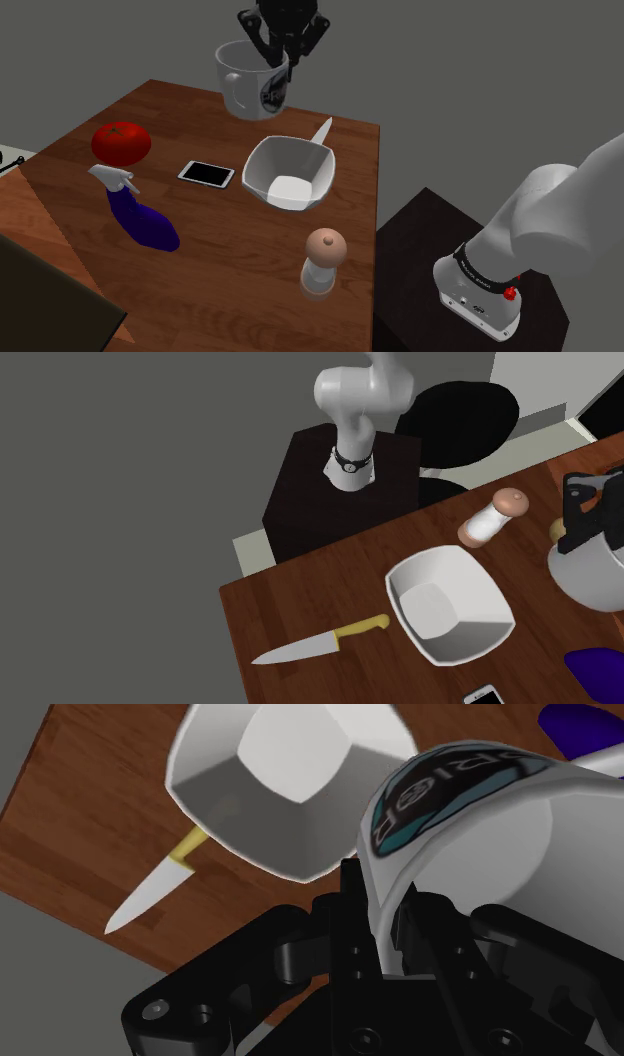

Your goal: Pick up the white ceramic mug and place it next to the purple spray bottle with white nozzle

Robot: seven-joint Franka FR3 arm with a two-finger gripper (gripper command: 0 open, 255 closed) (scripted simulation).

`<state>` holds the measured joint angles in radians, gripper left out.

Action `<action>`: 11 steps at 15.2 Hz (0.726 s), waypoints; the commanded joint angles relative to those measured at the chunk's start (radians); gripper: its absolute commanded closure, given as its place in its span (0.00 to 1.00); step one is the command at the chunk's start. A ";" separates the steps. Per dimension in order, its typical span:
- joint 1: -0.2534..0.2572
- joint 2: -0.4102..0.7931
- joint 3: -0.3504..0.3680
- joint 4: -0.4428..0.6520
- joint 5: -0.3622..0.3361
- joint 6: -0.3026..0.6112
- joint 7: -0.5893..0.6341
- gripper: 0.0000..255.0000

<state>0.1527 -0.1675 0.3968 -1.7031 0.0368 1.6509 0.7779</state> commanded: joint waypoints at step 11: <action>0.185 0.368 0.187 0.404 -0.208 -0.097 0.352 1.00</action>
<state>0.3112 0.1557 0.5711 -1.3499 -0.1429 1.5700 1.0964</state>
